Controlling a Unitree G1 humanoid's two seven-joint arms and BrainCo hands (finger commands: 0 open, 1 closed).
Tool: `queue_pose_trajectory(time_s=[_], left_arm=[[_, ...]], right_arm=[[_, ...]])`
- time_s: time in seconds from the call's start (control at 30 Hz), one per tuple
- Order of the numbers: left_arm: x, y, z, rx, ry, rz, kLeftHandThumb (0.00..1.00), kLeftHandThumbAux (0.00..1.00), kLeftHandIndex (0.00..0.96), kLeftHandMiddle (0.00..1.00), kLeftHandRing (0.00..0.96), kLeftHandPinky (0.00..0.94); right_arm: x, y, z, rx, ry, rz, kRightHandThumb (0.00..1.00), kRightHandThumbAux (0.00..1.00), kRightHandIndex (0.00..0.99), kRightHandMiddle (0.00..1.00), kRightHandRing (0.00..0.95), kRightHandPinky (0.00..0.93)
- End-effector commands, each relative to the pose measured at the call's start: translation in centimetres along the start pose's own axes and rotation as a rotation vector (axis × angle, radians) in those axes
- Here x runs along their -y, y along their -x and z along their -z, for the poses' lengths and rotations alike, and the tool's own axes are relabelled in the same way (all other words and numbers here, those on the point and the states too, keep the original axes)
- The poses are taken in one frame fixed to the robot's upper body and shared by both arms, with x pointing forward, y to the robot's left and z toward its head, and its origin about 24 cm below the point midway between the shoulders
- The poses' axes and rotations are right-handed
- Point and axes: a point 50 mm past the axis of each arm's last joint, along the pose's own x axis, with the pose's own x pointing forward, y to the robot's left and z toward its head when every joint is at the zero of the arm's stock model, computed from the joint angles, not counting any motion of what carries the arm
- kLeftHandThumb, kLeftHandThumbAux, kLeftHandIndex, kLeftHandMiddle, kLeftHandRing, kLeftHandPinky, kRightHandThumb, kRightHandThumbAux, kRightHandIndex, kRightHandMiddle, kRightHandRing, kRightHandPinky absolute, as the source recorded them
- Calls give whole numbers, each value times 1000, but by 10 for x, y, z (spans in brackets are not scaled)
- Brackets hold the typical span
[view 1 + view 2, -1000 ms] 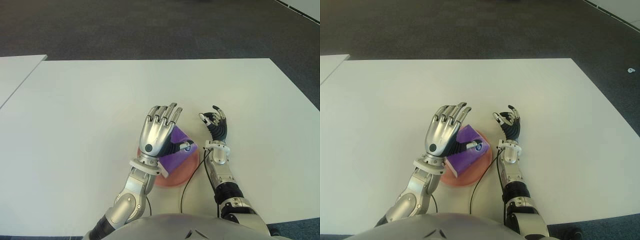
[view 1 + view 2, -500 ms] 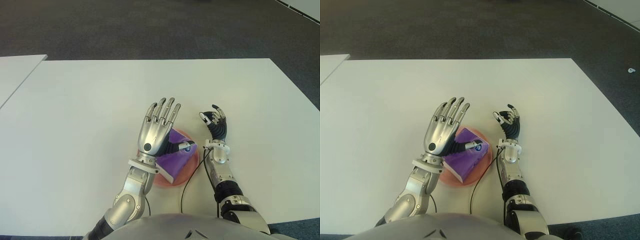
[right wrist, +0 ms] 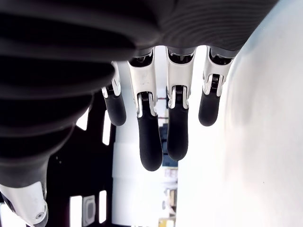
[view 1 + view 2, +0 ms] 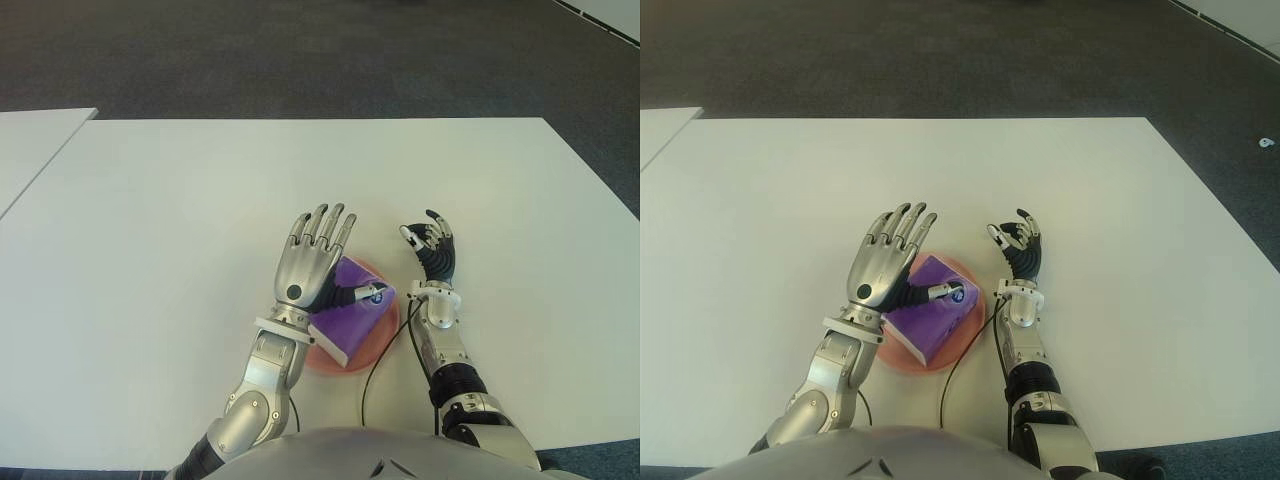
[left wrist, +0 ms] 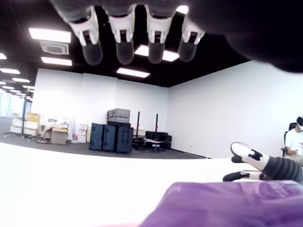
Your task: Put the tissue paper into the plate.
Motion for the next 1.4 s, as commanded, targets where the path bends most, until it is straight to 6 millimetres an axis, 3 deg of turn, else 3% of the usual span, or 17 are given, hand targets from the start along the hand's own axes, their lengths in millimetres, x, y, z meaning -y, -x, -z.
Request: queue_pose_trajectory(time_s=[0.03, 0.13, 0.3, 0.4, 0.5, 0.57, 0.7, 0.77, 0.9, 1.0, 1.4], left_arm=[[-8, -4, -9, -14, 62, -32, 256, 126, 0, 0, 0, 0], [-13, -7, 7, -36, 63, -56, 247, 127, 0, 0, 0, 0], [-25, -11, 55, -171, 62, -92, 205, 159, 25, 0, 0, 44], [-24, -11, 68, -244, 122, -122, 189, 183, 141, 41, 31, 120], [-15, -10, 71, -364, 515, -193, 221, 252, 242, 118, 103, 189], [-11, -10, 72, -390, 649, -212, 252, 293, 274, 149, 132, 209], [19, -9, 84, -457, 1247, -270, 353, 410, 315, 221, 201, 269], [20, -7, 87, -444, 1348, -307, 389, 450, 325, 244, 225, 293], [21, -2, 87, -424, 1452, -369, 449, 537, 354, 295, 290, 361], [25, 6, 90, -441, 1487, -393, 440, 574, 374, 328, 337, 399], [44, 21, 100, -496, 1500, -404, 432, 635, 391, 395, 403, 431]], right_arm=[[3, 21, 27, -144, 23, 9, 946, 630, 191, 483, 387, 224], [3, 22, 28, -144, 23, 8, 946, 630, 191, 483, 386, 222], [2, 22, 28, -145, 23, 8, 946, 630, 191, 483, 386, 220], [1, 22, 28, -146, 23, 8, 946, 630, 191, 483, 386, 220], [2, 24, 28, -145, 23, 8, 946, 630, 191, 483, 386, 220], [2, 24, 28, -144, 22, 9, 946, 630, 191, 483, 386, 220], [4, 25, 28, -141, 22, 10, 946, 630, 191, 483, 386, 220], [5, 25, 27, -140, 23, 10, 946, 630, 191, 483, 386, 220], [8, 26, 27, -138, 23, 12, 946, 630, 191, 483, 386, 220], [10, 27, 27, -137, 23, 13, 946, 630, 191, 483, 386, 220], [17, 31, 26, -132, 23, 14, 946, 630, 191, 483, 386, 220]])
